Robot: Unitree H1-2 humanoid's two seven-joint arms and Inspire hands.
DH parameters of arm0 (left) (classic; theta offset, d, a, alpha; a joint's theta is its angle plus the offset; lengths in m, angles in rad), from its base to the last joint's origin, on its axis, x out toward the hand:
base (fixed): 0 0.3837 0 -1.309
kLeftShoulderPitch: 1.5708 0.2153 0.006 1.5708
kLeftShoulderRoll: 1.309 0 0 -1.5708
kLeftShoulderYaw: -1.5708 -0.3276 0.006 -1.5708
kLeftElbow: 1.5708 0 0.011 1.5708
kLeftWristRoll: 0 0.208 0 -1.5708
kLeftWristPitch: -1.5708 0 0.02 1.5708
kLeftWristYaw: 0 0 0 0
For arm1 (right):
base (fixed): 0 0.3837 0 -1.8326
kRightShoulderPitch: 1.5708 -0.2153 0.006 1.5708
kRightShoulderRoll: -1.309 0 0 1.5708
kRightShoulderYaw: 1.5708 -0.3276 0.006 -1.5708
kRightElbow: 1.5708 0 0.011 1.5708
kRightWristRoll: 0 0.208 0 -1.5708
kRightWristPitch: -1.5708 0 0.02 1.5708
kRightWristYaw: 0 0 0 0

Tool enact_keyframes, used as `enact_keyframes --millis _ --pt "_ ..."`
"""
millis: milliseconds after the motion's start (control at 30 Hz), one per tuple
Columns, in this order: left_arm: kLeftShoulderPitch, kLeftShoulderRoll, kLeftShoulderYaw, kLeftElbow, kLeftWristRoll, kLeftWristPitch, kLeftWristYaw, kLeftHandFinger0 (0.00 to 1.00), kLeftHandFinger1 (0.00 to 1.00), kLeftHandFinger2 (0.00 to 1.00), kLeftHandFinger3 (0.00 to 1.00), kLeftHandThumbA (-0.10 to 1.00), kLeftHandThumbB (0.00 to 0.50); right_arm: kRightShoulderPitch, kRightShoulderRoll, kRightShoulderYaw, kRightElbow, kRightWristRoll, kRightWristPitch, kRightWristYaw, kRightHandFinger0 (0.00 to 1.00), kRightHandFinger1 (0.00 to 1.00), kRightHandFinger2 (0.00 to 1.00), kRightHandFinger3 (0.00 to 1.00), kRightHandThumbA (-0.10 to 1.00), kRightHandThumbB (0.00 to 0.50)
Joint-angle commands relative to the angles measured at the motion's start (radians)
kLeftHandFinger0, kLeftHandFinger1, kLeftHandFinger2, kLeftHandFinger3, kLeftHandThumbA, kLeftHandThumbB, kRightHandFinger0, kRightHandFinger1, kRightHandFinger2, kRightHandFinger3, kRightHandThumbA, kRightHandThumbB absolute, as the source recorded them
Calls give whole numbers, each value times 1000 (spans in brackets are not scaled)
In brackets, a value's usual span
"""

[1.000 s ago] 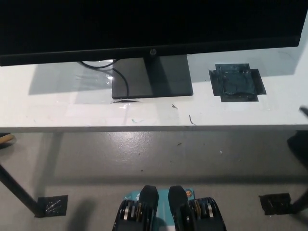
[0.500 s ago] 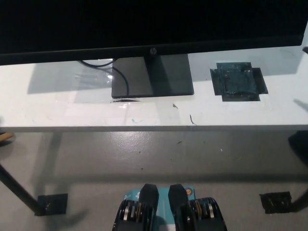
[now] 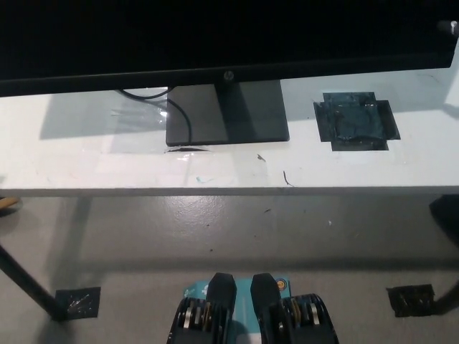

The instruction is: The monitor is placed at the center of the table and the robot uses both its hand to grab the left and right sides of the monitor to tilt the angle of the monitor downwards

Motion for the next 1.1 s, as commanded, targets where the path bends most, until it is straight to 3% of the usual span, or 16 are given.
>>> enact_keyframes --millis 0,33,133,333,367,500,633,700,767,800,900,933,1067 --pt "-116 66 -35 73 33 15 -44 1000 1000 1000 1000 1000 354 -133 -12 37 95 -70 6 37 1000 1000 1000 1000 1000 500" --pt "-135 65 -45 95 31 12 -54 1000 1000 1000 1000 1000 382 -148 -10 44 125 -74 -6 40 1000 1000 1000 1000 1000 500" --pt "-169 68 -71 143 46 -3 -65 1000 1000 1000 1000 1000 375 -169 -1 39 172 -62 -11 62 1000 1000 1000 1000 1000 500" --pt "-186 82 -97 154 67 44 -73 1000 1000 1000 1000 1000 377 -197 22 33 232 -64 5 87 1000 1000 1000 1000 1000 483" --pt "-200 81 -106 169 73 38 -78 1000 1000 1000 1000 1000 380 -197 23 32 236 -65 5 89 1000 1000 1000 1000 1000 471" --pt "-259 62 -136 239 75 2 -103 1000 1000 1000 1000 1000 437 -196 29 17 243 -47 5 130 1000 1000 1000 1000 1000 500" --pt "-335 39 -182 337 98 -52 -117 1000 1000 1000 1000 1000 417 -191 27 19 239 -51 22 165 1000 1000 1000 1000 1000 500" --pt "-376 35 -218 379 134 -73 -112 1000 1000 1000 1000 1000 437 -186 23 18 241 -50 17 190 1000 1000 1000 1000 1000 500" --pt "-396 35 -243 397 150 -84 -114 1000 1000 1000 1000 1000 423 -179 16 19 242 -52 10 198 1000 1000 1000 1000 1000 500" --pt "-403 38 -256 407 160 -94 -120 1000 1000 1000 1000 1000 391 -179 15 21 245 -54 13 211 1000 1000 1000 1000 1000 478" --pt "-403 45 -280 388 177 -84 -126 1000 1000 1000 1000 1000 380 -181 15 22 251 -55 34 235 1000 1000 1000 1000 1000 440" --pt "-413 41 -295 374 198 -60 -120 1000 1000 1000 1000 1000 405 -176 10 25 241 -59 43 241 1000 1000 1000 1000 1000 450" --pt "-414 41 -332 361 245 -75 -115 1000 1000 1000 1000 1000 335 -170 16 33 239 -72 32 246 1000 1000 1000 1000 988 499"
